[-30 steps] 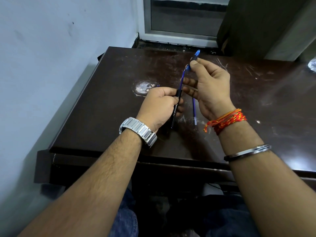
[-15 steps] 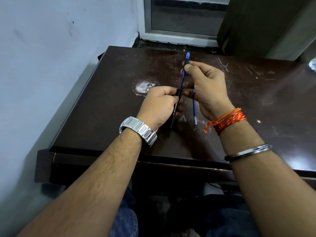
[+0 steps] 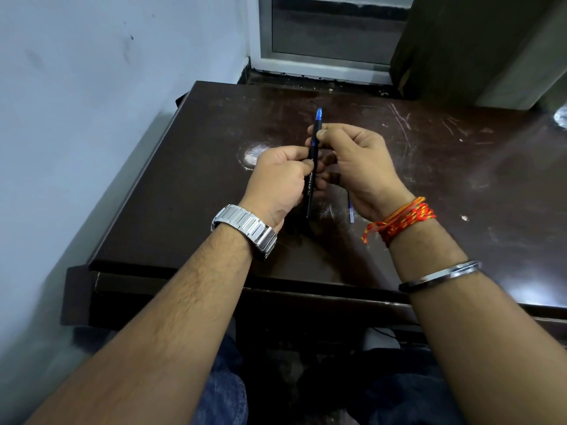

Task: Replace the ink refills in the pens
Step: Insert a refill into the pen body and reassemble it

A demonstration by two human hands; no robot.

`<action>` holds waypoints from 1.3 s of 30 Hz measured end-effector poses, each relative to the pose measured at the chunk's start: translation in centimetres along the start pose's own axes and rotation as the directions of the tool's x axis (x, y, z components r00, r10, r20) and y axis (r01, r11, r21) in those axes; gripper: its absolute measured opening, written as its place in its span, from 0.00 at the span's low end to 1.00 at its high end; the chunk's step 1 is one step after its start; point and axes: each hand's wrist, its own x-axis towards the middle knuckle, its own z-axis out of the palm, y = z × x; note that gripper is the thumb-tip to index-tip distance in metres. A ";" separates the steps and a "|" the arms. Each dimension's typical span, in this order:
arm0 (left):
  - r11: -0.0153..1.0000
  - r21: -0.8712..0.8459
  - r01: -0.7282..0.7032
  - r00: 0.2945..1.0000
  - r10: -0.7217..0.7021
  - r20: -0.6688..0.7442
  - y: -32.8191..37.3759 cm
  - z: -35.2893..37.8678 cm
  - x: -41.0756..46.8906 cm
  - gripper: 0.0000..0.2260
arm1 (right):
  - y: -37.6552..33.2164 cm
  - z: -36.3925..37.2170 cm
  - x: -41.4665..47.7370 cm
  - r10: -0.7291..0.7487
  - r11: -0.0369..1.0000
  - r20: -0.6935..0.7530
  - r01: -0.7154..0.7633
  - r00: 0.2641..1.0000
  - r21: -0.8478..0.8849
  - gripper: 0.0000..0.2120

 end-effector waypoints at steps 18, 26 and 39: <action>1.000 0.017 -0.005 1.000 0.005 0.014 0.0 0.1 -0.1 0.09 | -0.5 0.2 -0.4 0.012 0.996 -0.070 -0.006 0.997 0.091 0.05; 0.999 0.036 0.002 1.000 -0.002 0.004 0.0 0.2 -0.2 0.09 | -0.3 0.0 -0.3 0.010 0.996 -0.082 -0.002 0.997 0.089 0.04; 0.998 0.059 -0.016 1.000 0.015 0.023 -0.3 0.0 -0.1 0.11 | 0.1 -0.1 -0.3 -0.016 0.997 -0.104 0.023 0.994 0.071 0.09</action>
